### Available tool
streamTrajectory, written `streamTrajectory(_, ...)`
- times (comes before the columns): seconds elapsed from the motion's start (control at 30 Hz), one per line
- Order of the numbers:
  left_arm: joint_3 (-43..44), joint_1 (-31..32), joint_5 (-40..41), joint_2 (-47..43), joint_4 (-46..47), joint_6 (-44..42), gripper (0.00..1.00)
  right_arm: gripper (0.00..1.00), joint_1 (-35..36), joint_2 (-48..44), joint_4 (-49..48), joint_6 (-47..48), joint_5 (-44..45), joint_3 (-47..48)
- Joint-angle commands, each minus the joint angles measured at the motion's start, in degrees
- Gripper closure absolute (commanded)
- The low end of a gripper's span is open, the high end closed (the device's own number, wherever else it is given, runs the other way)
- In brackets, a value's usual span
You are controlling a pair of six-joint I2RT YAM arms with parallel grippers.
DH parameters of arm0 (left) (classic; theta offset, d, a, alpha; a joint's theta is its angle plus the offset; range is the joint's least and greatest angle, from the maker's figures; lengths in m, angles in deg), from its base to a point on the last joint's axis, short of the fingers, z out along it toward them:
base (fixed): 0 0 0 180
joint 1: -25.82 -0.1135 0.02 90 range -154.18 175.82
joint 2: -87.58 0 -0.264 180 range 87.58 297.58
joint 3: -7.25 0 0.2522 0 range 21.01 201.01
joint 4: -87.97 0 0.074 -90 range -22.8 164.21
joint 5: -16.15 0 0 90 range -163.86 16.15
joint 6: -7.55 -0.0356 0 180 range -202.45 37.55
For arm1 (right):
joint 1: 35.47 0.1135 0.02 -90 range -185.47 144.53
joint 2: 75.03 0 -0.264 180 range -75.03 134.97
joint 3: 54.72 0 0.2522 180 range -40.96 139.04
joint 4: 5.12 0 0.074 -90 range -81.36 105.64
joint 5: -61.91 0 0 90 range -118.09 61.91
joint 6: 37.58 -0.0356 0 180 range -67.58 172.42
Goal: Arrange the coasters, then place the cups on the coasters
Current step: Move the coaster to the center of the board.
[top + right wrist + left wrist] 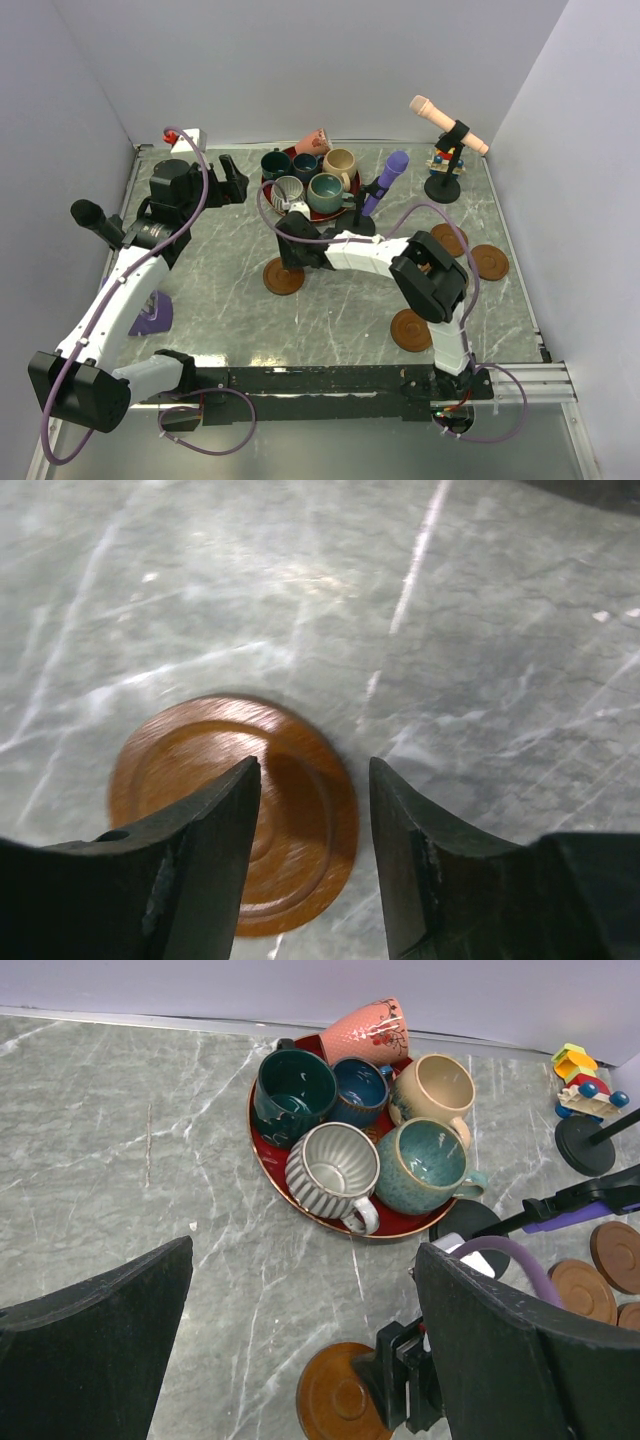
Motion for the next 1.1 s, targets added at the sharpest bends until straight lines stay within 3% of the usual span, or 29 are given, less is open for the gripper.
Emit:
streamTrajectory(0.0, -0.68, 0.05, -1.94, -1.37, 3.67, -0.68, 0.04, 0.43, -1.10, -6.58, -3.69, 1.57, -5.40, 0.21)
streamTrajectory(0.2, -1.65, 0.14, -1.68, -3.13, 4.91, -0.94, 0.03, 0.32, -1.28, -16.59, -6.52, 4.38, -7.78, -5.76)
streamTrajectory(0.37, -1.56, 0.14, -1.67, -3.22, 4.91, -0.94, 0.03, 0.29, -2.68, -29.50, -3.88, 4.65, -6.90, -15.51)
streamTrajectory(0.5, -2.79, 0.14, -2.38, -4.36, 6.31, -0.42, 0.03, 0.28, -7.42, -39.96, -0.89, 4.21, -7.43, -25.44)
streamTrajectory(0.67, -2.18, 0.14, 1.11, -4.81, 5.88, 0.55, 0.03, 0.27, -18.22, -49.99, 1.22, 4.21, -9.97, -36.17)
streamTrajectory(0.83, -2.70, 0.14, 1.59, -5.24, 6.31, 0.73, 0.03, 0.26, -28.60, -51.07, 1.31, 6.84, -10.06, -38.65)
streamTrajectory(1.07, -3.76, 0.14, -0.01, -4.81, 7.20, -0.59, 0.03, 0.31, -37.75, -41.41, 1.65, 10.09, -16.30, -35.76)
